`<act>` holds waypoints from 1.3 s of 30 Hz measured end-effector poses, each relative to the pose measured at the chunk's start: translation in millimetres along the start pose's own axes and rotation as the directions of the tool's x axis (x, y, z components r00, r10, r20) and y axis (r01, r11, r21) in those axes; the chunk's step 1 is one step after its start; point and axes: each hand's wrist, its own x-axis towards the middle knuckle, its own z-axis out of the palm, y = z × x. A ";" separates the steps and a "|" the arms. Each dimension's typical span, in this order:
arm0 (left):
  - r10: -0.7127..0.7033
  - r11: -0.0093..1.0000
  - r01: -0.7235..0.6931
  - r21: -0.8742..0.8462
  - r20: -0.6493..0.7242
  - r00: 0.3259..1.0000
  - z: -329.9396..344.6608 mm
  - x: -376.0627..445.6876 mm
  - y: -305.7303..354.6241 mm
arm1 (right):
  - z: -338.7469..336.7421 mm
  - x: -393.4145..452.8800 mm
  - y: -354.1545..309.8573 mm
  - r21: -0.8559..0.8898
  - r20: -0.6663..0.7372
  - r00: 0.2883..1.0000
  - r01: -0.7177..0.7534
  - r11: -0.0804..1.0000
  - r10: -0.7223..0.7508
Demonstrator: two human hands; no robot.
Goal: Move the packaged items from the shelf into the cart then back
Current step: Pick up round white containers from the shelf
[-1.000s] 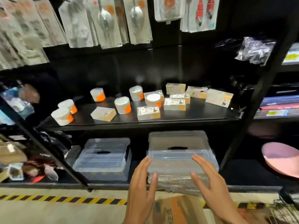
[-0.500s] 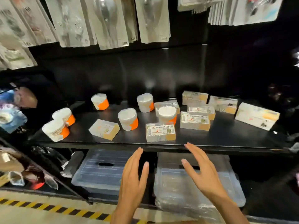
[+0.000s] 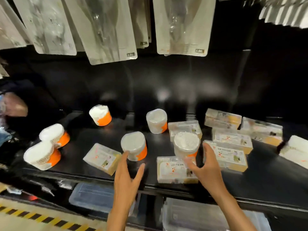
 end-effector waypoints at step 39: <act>0.028 0.952 0.083 -0.296 0.351 0.936 29.7 107.2 -45.9 | 22.1 67.6 8.5 0.075 0.026 0.995 -0.094 0.993 0.093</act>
